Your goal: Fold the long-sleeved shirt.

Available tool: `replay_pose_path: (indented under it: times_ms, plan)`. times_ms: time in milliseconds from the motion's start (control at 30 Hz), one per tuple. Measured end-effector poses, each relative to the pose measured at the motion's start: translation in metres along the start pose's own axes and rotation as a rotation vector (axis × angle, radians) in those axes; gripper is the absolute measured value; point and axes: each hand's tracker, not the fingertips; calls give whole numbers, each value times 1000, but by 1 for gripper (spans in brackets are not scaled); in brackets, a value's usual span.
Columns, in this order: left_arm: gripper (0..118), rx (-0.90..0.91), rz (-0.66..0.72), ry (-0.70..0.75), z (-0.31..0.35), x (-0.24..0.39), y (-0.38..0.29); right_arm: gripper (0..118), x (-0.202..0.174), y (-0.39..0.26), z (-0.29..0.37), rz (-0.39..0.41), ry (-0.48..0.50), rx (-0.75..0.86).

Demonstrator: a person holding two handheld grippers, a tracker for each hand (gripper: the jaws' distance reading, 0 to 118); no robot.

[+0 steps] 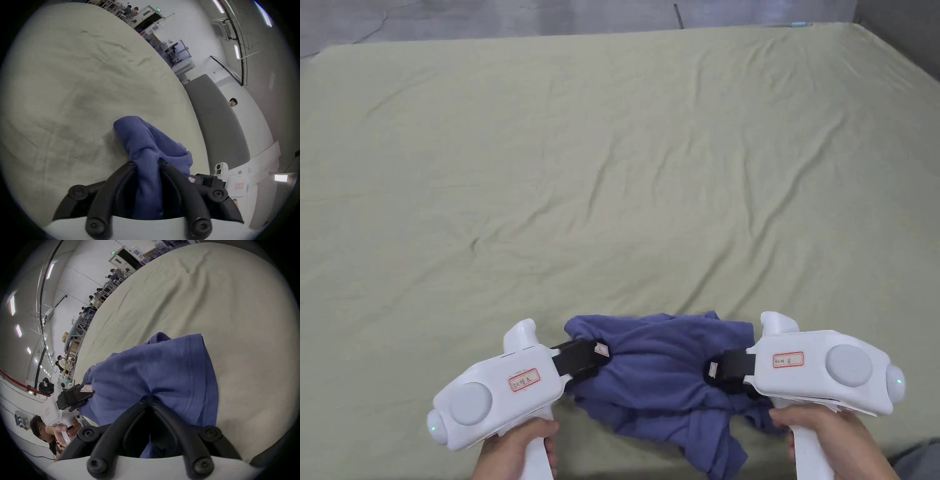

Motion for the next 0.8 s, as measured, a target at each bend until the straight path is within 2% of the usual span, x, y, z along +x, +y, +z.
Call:
replay_pose_path:
  times_ms: [133, 233, 333, 500, 600, 733, 800]
  plan:
    - [17, 9, -20, -9, 15, -3, 17, 2, -22, 4, 3, 60, -57, 5]
    - [17, 23, -45, -13, 33, -6, 32, 2, -55, 4, 13, 152, -75, 110]
    - [17, 74, -35, 1, 56, -23, 57, 2, -88, 6, 11, 228, -91, 133]
    - [17, 147, -17, 41, 121, -75, 101, 2, -140, 8, -17, 274, -14, 97]
    - [17, 191, -23, 127, 170, -111, 125, 2, -178, 7, -48, 342, 9, 65]
    - [17, 260, -1, 208, 234, -175, 156, 2, -227, 5, -87, 433, 7, 70]
    - [17, 295, -3, 270, 263, -206, 166, 2, -244, 10, -108, 492, -41, 120]
